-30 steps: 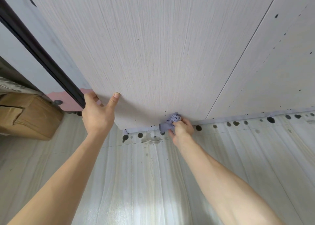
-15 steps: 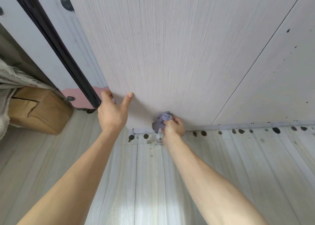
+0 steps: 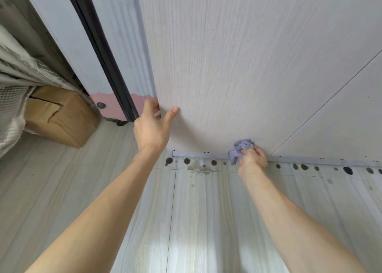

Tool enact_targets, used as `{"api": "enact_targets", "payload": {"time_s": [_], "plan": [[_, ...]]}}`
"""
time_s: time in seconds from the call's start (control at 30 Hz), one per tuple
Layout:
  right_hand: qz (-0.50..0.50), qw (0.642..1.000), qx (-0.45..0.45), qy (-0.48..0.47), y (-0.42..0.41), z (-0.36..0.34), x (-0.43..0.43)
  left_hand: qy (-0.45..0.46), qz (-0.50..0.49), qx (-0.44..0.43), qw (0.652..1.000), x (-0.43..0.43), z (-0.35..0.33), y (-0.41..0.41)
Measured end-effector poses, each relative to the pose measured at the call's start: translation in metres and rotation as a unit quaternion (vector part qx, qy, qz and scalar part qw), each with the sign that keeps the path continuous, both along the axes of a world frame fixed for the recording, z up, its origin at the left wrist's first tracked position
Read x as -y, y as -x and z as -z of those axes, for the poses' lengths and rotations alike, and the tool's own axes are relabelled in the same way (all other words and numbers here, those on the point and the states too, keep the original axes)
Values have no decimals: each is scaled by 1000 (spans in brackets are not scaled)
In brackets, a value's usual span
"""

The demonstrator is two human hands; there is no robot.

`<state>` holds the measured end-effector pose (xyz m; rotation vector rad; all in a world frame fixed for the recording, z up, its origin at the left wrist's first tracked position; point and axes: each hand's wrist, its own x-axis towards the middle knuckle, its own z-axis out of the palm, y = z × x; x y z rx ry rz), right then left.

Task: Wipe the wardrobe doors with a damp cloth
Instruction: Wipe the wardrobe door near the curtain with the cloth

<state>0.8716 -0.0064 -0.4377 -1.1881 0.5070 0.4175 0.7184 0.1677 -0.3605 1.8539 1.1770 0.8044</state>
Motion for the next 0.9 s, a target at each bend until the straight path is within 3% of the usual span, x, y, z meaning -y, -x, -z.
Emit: {"api": "enact_targets", "payload": {"time_s": [0.1,0.2,0.33,0.47,0.6,0.77,0.9], "plan": [[-103,993,-21,53,22,18,-24,-6,3,-6,1000,-2,1,0],[-48,995,-84,-3,51,37,-78,-13,15,-17,1000,-6,1,3],[-64,992,-109,3,72,49,-111,-20,50,-27,998,-14,0,8],[-22,997,-45,57,39,56,-74,-25,58,-23,998,-15,0,9],[58,997,-18,40,-9,60,-28,-29,44,-4,999,-13,6,7],[-57,996,-38,52,19,40,-42,-20,48,-22,998,-12,2,7],[-55,997,-51,-9,73,28,-107,-27,89,-54,994,-17,11,24]]}}
